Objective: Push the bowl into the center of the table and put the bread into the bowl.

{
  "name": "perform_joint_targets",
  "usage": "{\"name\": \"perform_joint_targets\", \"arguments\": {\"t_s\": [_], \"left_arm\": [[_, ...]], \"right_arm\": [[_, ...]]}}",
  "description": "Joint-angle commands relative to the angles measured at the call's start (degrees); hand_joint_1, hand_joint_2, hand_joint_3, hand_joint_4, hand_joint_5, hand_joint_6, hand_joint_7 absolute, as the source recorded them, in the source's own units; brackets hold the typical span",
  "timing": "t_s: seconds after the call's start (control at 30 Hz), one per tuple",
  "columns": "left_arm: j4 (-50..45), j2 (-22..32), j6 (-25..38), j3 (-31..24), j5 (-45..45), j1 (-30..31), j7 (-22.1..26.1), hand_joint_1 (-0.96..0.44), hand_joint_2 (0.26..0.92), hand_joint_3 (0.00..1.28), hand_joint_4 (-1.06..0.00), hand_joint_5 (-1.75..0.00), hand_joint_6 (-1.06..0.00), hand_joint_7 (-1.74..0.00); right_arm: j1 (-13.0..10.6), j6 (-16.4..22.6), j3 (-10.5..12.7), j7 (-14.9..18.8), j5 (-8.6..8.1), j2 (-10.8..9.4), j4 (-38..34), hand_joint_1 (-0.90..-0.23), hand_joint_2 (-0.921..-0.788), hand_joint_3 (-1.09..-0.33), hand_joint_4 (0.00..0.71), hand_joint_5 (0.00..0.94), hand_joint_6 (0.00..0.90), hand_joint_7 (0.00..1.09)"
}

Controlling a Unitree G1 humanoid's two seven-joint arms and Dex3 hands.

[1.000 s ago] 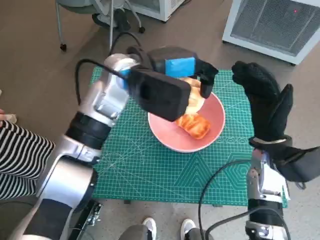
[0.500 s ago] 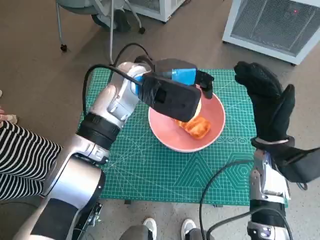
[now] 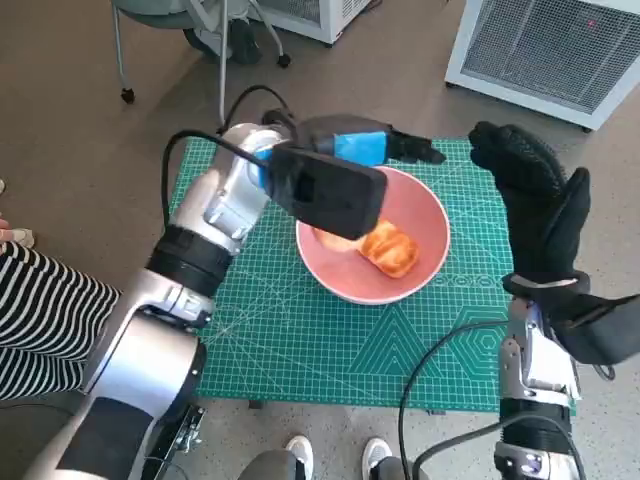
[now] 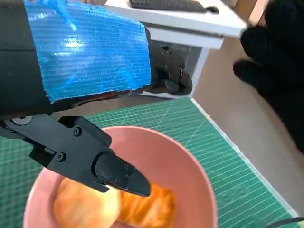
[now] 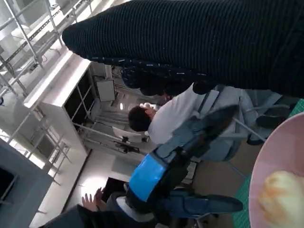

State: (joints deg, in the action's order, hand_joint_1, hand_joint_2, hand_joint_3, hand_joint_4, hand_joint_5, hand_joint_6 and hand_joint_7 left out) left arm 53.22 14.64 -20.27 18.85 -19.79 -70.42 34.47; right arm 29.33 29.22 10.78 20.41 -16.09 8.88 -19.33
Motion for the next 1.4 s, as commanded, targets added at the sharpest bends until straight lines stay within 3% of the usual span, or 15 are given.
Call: {"name": "perform_joint_targets", "arguments": {"t_s": [0.03,0.27,0.37,0.43,0.67,0.73,0.8,0.93,1.2,1.4], "left_arm": [[-1.4,2.4,-1.6,-4.6,5.5,2.7,2.0,-0.69,0.919,0.09,-0.03,0.0,-0.14,-0.06],[-2.3,3.1,-4.4,-11.1,13.5,6.8,3.1,-0.69,0.921,0.1,-0.05,-0.01,-0.17,-0.05],[-2.2,2.4,-6.4,-14.6,17.6,8.8,2.6,-0.75,0.921,0.23,-0.02,0.0,-0.13,-0.03],[-2.4,1.5,-7.3,-17.1,20.8,10.2,2.1,-0.75,0.921,0.2,-0.05,-0.01,-0.17,-0.05],[-9.9,-6.2,-11.6,-24.3,30.0,17.9,-5.6,-0.72,0.921,0.33,-0.14,-0.04,-0.24,-0.08],[-12.4,-8.4,-12.6,-25.0,30.8,19.8,-8.4,-0.7,0.921,0.37,-0.15,-0.04,-0.25,-0.09],[-14.7,-10.1,-13.5,-25.3,30.9,21.5,-10.9,-0.69,0.921,0.45,-0.15,-0.05,-0.11,-0.36],[-17.5,-11.1,-13.9,-25.2,30.0,23.6,-13.6,-0.68,0.921,0.53,-0.15,-0.05,-0.03,-0.51],[-20.7,-11.1,-12.7,-24.5,30.1,26.8,-13.5,-0.69,0.921,0.61,-0.08,-0.03,0.0,-0.39],[-21.3,-11.8,-12.5,-24.4,31.6,28.3,-12.2,-0.71,0.921,0.57,-0.05,-0.02,0.0,-0.32]], "right_arm": [[0.5,-1.3,0.4,-0.1,-0.54,0.7,-0.2,-0.725,-0.921,-0.665,0.158,0.0,0.085,0.41],[1.7,-2.2,0.6,-0.6,-0.21,0.8,1.0,-0.728,-0.921,-0.668,0.156,0.0,0.082,0.41],[2.3,-2.4,0.7,-0.8,-0.03,0.8,1.2,-0.731,-0.921,-0.671,0.156,0.0,0.076,0.41],[2.9,-2.5,0.7,-1.1,0.12,0.9,1.2,-0.73,-0.921,-0.673,0.158,0.001,0.073,0.4],[4.7,-3.7,0.5,-2.1,0.46,0.9,2.0,-0.728,-0.921,-0.682,0.164,0.004,0.083,0.41],[5.2,-4.0,0.5,-2.2,0.4,0.9,2.0,-0.725,-0.921,-0.682,0.165,0.005,0.089,0.41],[5.6,-4.4,0.4,-2.3,0.43,0.9,2.1,-0.725,-0.921,-0.681,0.168,0.006,0.094,0.41],[6.3,-5.1,0.2,-2.5,0.6,0.9,2.3,-0.723,-0.921,-0.679,0.17,0.006,0.098,0.41],[7.3,-5.3,-0.4,-3.0,1.95,1.1,2.9,-0.713,-0.921,-0.678,0.173,0.006,0.102,0.41],[7.3,-4.4,-0.7,-2.7,2.36,1.7,1.8,-0.711,-0.921,-0.678,0.176,0.007,0.1,0.4]]}}
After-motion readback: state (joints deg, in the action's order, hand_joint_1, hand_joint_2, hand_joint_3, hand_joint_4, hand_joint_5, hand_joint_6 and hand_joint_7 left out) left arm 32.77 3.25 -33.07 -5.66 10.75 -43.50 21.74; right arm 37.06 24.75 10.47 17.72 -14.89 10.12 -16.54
